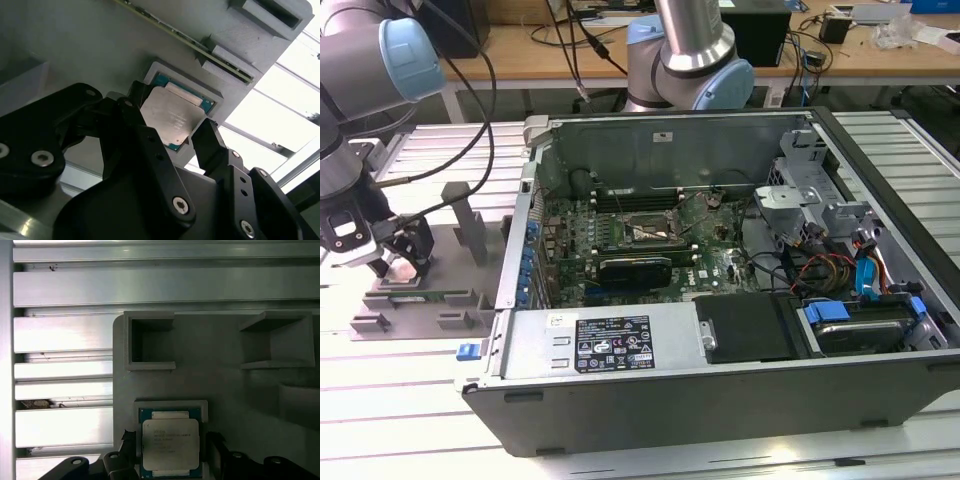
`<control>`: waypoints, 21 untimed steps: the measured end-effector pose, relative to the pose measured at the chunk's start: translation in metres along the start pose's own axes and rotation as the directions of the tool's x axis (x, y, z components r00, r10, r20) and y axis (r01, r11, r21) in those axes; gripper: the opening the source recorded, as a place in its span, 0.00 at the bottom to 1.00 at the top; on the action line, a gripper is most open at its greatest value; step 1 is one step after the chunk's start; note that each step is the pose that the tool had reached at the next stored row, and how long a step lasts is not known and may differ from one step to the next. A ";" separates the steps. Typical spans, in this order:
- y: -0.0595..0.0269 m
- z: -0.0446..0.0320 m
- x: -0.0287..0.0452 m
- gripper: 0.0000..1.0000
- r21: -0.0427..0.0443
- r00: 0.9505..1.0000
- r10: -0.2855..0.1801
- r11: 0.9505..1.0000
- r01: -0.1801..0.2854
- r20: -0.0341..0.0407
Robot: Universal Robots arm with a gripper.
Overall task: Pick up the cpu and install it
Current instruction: 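Pick up the cpu and move it towards the insertion slot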
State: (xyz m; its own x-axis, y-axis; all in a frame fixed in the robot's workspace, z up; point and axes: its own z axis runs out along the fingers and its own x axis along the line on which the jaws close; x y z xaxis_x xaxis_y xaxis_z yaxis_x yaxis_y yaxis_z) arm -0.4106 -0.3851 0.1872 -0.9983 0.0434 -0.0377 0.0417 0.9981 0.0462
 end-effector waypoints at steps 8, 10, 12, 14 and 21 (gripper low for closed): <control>0.0001 0.0006 -0.0014 0.66 -0.004 1.000 0.001 1.000 -0.001 -0.020; 0.0002 0.0006 -0.0015 0.66 -0.004 1.000 0.001 1.000 -0.001 -0.021; 0.0002 0.0006 -0.0018 0.66 -0.004 1.000 0.001 1.000 -0.001 -0.021; 0.0008 0.0007 -0.0020 0.66 -0.004 1.000 0.001 1.000 -0.001 -0.021; 0.0016 0.0010 -0.0020 0.66 -0.006 1.000 0.001 1.000 -0.001 -0.021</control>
State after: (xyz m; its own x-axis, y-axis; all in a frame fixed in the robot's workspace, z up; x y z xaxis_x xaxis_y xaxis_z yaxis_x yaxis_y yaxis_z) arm -0.4085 -0.3836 0.1863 -0.9989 0.0436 -0.0166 0.0427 0.9977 0.0524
